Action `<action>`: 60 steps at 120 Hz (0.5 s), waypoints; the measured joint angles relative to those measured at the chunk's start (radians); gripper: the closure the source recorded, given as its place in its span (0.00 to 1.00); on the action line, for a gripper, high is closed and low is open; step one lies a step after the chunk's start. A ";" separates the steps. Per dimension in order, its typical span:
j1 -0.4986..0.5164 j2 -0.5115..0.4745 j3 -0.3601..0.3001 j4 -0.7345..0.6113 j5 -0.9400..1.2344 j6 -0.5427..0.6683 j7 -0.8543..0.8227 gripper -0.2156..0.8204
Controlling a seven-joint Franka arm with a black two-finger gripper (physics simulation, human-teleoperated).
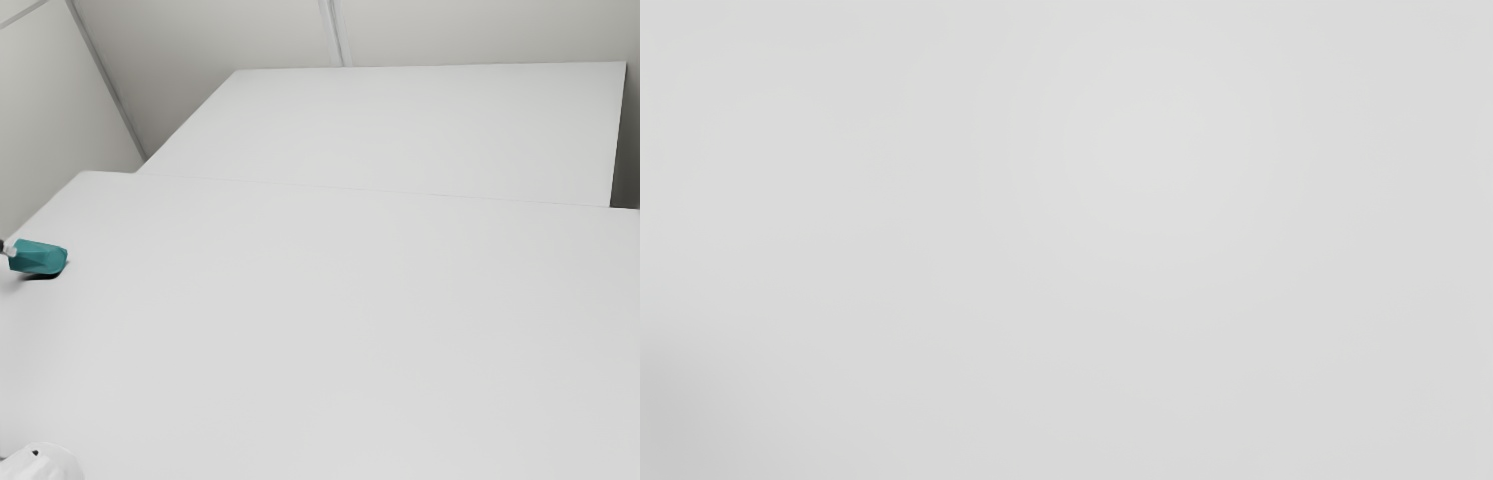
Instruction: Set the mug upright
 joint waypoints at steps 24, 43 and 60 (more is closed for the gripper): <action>0.007 0.010 -0.029 0.003 -0.013 -0.003 0.008 0.21; 0.014 0.021 -0.069 0.007 -0.019 -0.004 0.028 0.21; 0.018 0.032 -0.077 0.007 -0.043 -0.008 0.045 0.21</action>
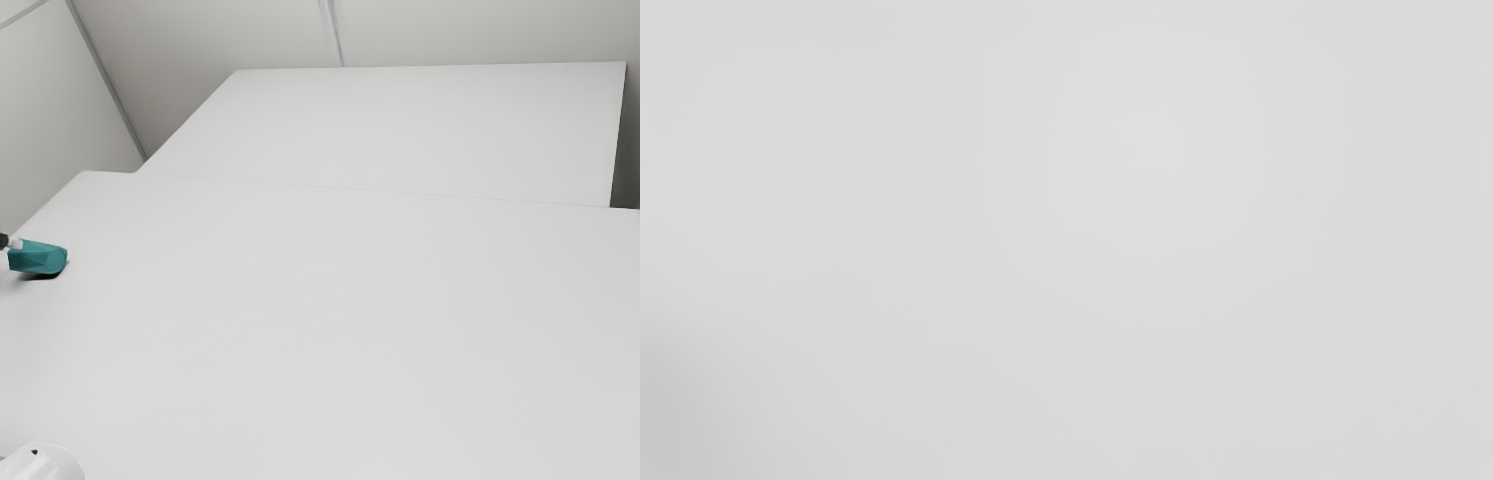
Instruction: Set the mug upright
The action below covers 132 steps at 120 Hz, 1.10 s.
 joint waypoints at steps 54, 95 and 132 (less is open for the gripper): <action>0.005 0.013 0.014 0.000 -0.076 -0.020 0.029 0.21; 0.002 0.029 0.014 -0.001 -0.127 -0.036 0.038 0.21; 0.000 0.040 0.015 -0.003 -0.157 -0.059 0.023 0.22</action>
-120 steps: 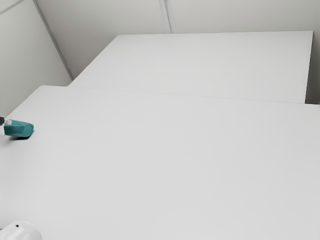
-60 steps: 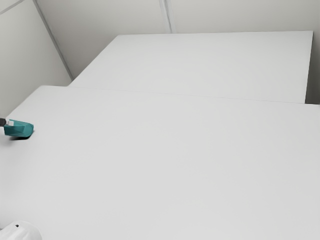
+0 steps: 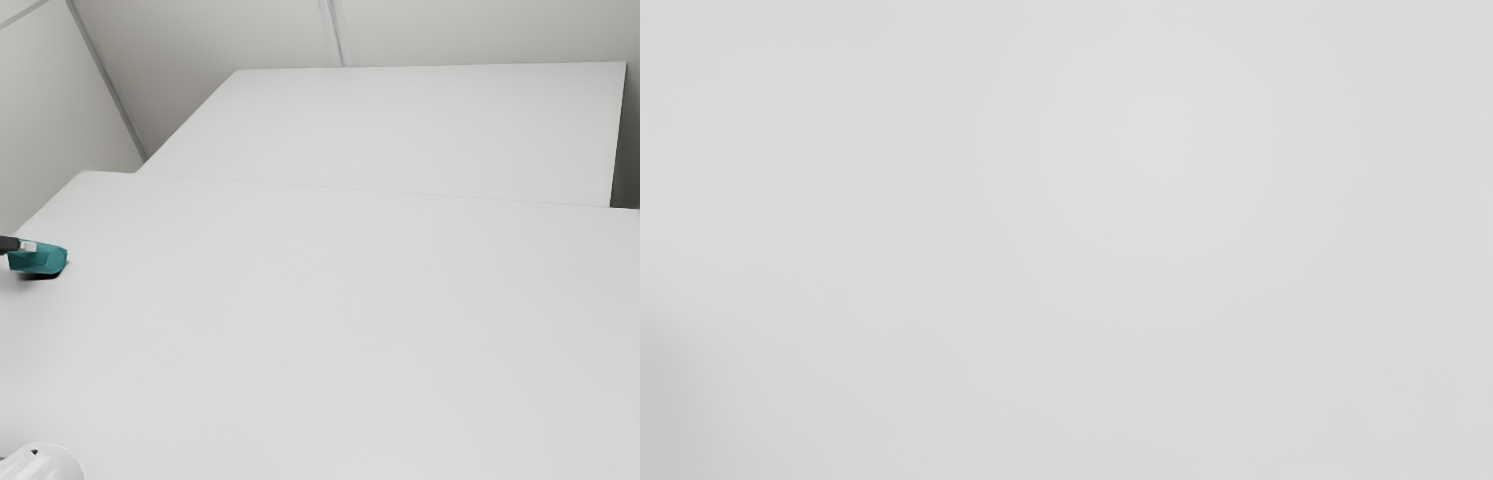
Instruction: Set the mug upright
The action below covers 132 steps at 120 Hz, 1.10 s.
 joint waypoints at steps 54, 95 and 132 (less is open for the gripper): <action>-0.003 0.016 0.001 -0.003 -0.042 -0.029 -0.038 0.36; -0.002 0.019 0.001 -0.003 -0.064 -0.050 -0.071 0.53; -0.006 0.019 -0.003 -0.002 -0.082 -0.061 -0.099 0.80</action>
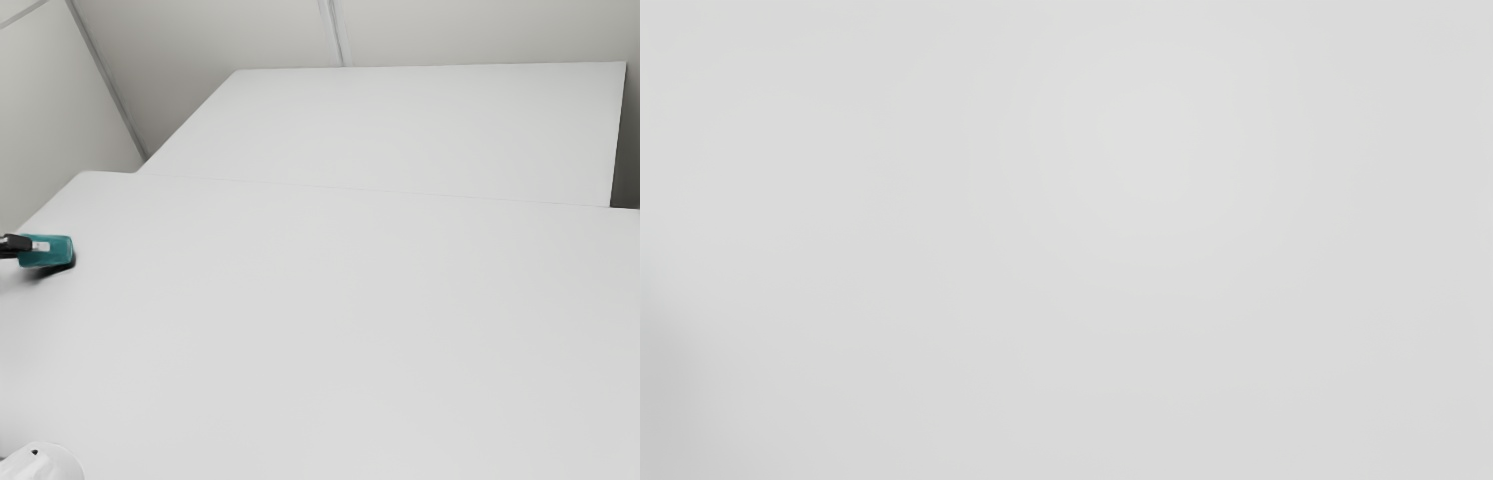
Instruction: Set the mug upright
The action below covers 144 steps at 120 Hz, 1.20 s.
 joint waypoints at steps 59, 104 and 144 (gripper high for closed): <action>-0.069 -0.042 -0.072 -0.005 -0.023 -0.017 -0.032 0.95; -0.359 -0.544 -0.003 -0.419 0.164 0.018 -0.131 0.96; -0.420 -1.163 0.034 -1.060 0.297 0.066 -0.375 0.96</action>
